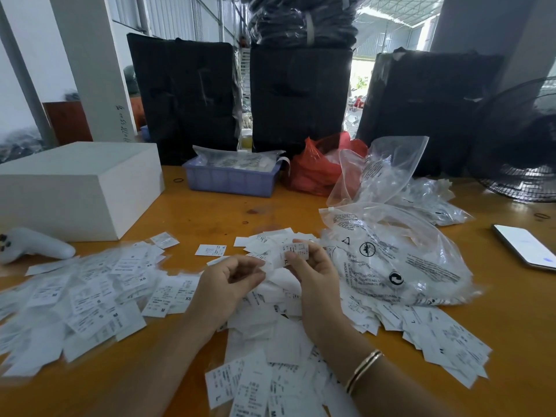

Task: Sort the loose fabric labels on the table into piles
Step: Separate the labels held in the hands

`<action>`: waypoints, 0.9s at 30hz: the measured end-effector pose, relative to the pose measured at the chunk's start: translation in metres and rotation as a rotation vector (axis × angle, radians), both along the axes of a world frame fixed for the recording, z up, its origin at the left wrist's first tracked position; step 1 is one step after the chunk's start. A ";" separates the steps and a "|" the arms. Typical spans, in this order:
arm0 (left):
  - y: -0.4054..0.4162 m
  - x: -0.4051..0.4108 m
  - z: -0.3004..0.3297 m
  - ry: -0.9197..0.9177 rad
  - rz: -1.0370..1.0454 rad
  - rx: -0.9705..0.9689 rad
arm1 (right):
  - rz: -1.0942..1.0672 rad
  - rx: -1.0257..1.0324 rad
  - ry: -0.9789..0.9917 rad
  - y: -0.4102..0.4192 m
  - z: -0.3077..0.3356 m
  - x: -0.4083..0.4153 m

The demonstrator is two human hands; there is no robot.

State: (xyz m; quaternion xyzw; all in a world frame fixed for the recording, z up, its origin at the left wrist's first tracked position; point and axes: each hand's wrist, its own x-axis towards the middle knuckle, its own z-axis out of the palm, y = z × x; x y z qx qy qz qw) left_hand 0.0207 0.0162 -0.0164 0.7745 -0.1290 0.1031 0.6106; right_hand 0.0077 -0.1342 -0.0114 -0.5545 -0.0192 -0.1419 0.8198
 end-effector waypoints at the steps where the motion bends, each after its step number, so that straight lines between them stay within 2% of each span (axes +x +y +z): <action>1: 0.000 0.000 0.000 -0.001 0.002 -0.001 | -0.005 0.012 0.007 -0.001 0.000 0.001; 7: 0.001 0.001 -0.001 -0.016 -0.012 0.021 | -0.005 0.039 0.012 0.000 0.000 0.001; 15: 0.001 -0.001 0.000 -0.056 0.023 0.028 | 0.054 -0.100 0.018 0.006 0.000 -0.003; 22: 0.001 0.000 0.000 -0.066 0.013 0.022 | 0.020 -0.005 0.030 0.004 0.000 0.001; 27: -0.001 0.000 -0.001 -0.067 0.014 0.047 | 0.002 -0.061 0.016 0.005 -0.001 0.000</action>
